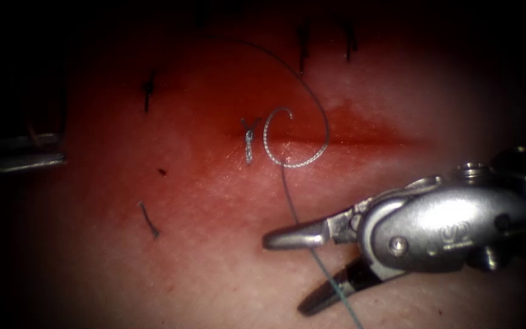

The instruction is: Wound Closure

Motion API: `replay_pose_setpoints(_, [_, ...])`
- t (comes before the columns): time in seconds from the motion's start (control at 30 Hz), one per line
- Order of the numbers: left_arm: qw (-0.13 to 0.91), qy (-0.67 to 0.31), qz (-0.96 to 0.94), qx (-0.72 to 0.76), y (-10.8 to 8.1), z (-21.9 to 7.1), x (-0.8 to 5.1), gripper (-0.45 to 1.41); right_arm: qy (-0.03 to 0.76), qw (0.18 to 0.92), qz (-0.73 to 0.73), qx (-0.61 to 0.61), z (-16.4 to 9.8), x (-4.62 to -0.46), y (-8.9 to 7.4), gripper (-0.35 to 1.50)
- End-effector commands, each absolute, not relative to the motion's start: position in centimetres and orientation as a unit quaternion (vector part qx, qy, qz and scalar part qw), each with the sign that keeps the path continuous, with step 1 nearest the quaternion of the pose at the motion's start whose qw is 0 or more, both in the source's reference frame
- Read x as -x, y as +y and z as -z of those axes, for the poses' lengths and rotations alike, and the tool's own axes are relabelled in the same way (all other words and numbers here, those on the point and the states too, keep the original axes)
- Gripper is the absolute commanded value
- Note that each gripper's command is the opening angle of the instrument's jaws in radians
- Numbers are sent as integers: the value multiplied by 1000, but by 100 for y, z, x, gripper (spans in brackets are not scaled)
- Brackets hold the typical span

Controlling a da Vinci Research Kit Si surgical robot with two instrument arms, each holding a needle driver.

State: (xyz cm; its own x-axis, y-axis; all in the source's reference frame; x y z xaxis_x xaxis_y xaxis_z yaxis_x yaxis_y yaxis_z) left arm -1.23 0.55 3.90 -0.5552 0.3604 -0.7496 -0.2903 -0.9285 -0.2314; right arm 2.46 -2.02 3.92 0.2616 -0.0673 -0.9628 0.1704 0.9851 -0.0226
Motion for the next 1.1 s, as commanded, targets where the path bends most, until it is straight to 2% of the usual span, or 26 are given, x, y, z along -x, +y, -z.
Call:
replay_pose_setpoints(0.03, [184, -40, -881, 435, 59, -394, 129, -45, 600, 796, 71, -38, -409, -251, -187, 141])
replay_pose_setpoints(0.27, [184, -40, -881, 435, 59, -395, 129, -45, 594, 801, 62, -32, -432, -249, -170, 141])
replay_pose_setpoints(0.63, [184, -40, -881, 435, 59, -395, 129, -45, 584, 810, 43, -34, -505, -269, -160, 138])
replay_pose_setpoints(0.67, [184, -40, -881, 435, 59, -395, 129, -45, 584, 810, 36, -42, -510, -265, -160, 130])
replay_pose_setpoints(0.73, [184, -40, -881, 435, 59, -395, 129, -45, 576, 816, 21, -49, -505, -256, -163, 46])
replay_pose_setpoints(0.77, [184, -40, -881, 435, 60, -395, 129, -45, 567, 821, 20, -67, -497, -250, -167, -35])
replay_pose_setpoints(1.1, [184, -39, -880, 435, 63, -404, 130, -45, 566, 821, 18, -70, -458, -248, -187, -35])
